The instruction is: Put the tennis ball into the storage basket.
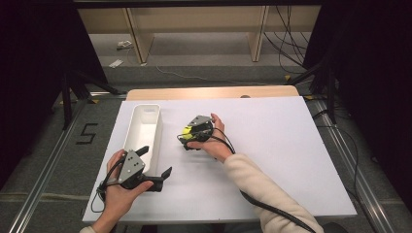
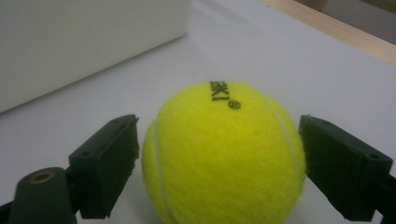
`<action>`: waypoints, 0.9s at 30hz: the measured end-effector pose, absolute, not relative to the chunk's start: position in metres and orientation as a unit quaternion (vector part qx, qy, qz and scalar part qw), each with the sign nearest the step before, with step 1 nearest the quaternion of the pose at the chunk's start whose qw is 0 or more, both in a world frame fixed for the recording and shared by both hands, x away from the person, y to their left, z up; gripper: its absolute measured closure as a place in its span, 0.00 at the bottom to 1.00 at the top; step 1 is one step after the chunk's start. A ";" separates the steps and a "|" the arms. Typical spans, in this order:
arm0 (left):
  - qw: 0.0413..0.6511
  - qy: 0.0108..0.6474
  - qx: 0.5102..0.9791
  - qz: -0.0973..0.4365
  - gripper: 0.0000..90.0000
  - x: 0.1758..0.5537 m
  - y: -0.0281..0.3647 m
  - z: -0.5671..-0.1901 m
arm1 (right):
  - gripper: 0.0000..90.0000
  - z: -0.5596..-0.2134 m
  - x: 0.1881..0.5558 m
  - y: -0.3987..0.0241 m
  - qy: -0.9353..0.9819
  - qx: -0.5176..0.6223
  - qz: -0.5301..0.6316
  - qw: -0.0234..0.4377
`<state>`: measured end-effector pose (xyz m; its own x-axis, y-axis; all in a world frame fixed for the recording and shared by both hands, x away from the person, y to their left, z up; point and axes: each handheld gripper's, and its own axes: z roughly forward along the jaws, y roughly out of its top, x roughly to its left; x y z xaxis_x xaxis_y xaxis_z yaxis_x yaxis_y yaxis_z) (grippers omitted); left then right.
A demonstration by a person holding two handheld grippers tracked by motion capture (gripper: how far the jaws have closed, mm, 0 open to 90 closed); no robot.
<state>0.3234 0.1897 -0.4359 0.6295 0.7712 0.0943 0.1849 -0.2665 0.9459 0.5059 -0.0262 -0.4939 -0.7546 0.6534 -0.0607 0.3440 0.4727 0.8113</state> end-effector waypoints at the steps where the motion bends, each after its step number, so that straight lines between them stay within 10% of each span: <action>1: 0.513 0.322 0.743 0.286 0.00 0.324 0.190 -0.436 | 0.17 -0.494 0.506 -0.026 0.838 0.298 0.419 0.183; 27: 0.512 0.320 0.744 0.286 0.00 0.323 0.190 -0.436 | 0.30 -0.486 0.503 -0.034 0.817 0.320 0.444 0.180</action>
<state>0.3234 0.1897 -0.4361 0.6313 0.7694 0.0975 0.1837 -0.2705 0.9450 0.5028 -0.0337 -0.4861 -0.7313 0.6819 -0.0096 0.3628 0.4010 0.8412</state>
